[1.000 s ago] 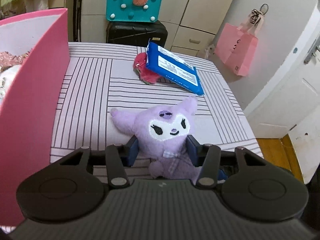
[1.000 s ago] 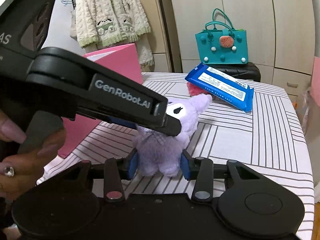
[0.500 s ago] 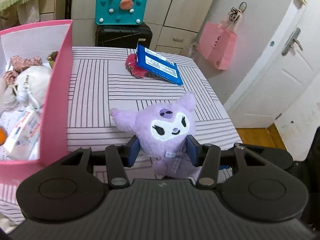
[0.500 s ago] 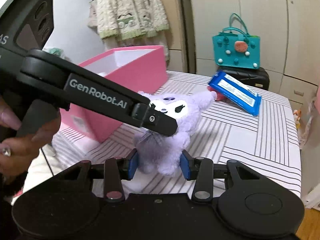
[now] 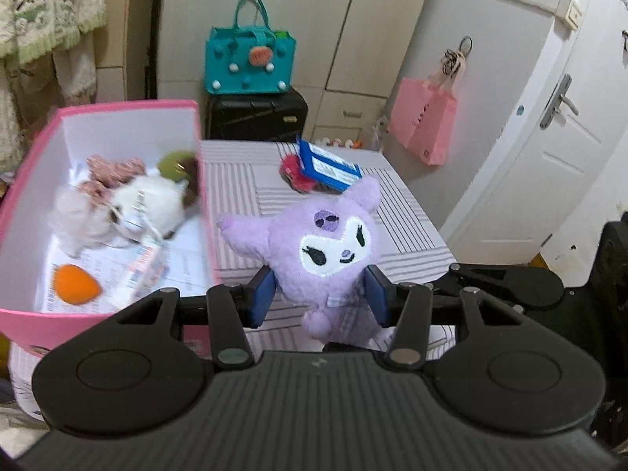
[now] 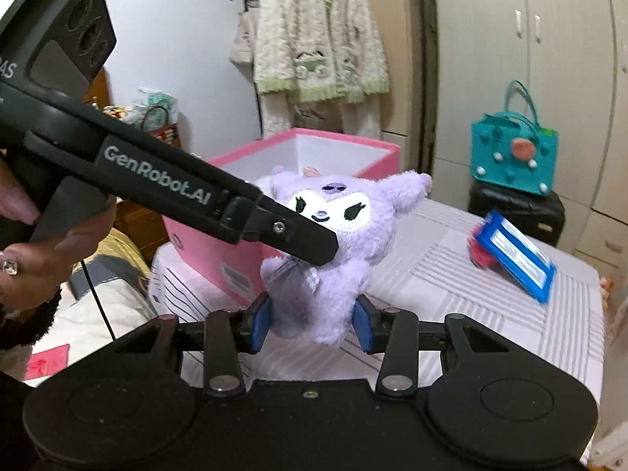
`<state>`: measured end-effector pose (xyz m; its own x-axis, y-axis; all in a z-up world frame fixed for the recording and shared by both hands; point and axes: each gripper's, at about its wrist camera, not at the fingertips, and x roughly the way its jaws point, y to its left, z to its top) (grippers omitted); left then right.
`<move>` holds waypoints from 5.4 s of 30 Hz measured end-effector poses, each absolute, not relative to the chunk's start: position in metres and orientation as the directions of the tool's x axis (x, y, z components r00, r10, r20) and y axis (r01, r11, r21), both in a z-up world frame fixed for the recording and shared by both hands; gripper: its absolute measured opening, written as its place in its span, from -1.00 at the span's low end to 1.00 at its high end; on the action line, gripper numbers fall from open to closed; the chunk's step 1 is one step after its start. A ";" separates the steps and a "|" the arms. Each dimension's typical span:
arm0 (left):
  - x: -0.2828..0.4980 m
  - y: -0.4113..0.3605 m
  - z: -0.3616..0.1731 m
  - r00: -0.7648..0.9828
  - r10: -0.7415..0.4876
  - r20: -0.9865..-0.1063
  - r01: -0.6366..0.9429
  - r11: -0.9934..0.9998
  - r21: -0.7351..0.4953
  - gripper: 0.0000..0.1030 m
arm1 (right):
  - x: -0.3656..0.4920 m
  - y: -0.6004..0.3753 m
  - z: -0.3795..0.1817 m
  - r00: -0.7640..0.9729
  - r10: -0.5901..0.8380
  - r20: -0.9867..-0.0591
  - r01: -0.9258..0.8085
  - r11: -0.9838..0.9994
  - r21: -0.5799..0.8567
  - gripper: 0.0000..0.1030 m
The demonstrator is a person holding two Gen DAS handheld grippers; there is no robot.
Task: Organize soft objects
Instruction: 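Carry the purple plush with both tools over the pink box and release it, then move both tools from the box to the blue wet-wipe pack on the table, then close the left gripper on the blue wipe pack edge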
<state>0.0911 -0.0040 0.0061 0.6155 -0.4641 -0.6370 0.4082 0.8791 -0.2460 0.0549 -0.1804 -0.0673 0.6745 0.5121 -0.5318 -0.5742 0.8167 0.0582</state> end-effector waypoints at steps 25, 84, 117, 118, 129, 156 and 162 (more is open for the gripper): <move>0.219 0.121 -0.007 0.644 -0.304 -0.702 0.126 0.947 -0.295 -0.08 | 0.212 -0.041 -0.051 0.468 0.584 -0.663 -0.711 0.695 0.111 -0.07; 0.124 0.028 0.043 0.576 -0.255 -0.776 0.401 0.916 -0.004 0.25 | 0.109 -0.182 0.011 0.572 0.541 -0.617 -0.659 0.751 0.047 0.36; 0.210 -0.143 -0.021 0.676 -0.370 -0.637 0.389 0.914 -0.118 0.35 | 0.222 -0.351 -0.088 0.678 0.514 -0.526 -0.506 0.845 0.173 0.53; 0.217 -0.147 -0.027 0.679 -0.365 -0.637 0.377 0.918 -0.124 0.34 | 0.229 -0.355 -0.096 0.678 0.520 -0.519 -0.499 0.845 0.195 0.53; 0.287 -0.163 -0.082 0.693 -0.181 -0.697 0.165 0.982 -0.091 0.17 | 0.292 -0.371 -0.145 0.652 0.544 -0.528 -0.421 0.839 0.343 0.53; 0.300 -0.153 -0.106 0.657 -0.332 -0.677 0.220 0.943 -0.248 -0.39 | 0.310 -0.372 -0.172 0.694 0.514 -0.504 -0.283 0.838 0.466 -0.34; 0.286 -0.156 -0.100 0.644 -0.349 -0.680 0.262 0.937 -0.232 -0.40 | 0.301 -0.377 -0.172 0.696 0.527 -0.488 -0.271 0.822 0.502 -0.58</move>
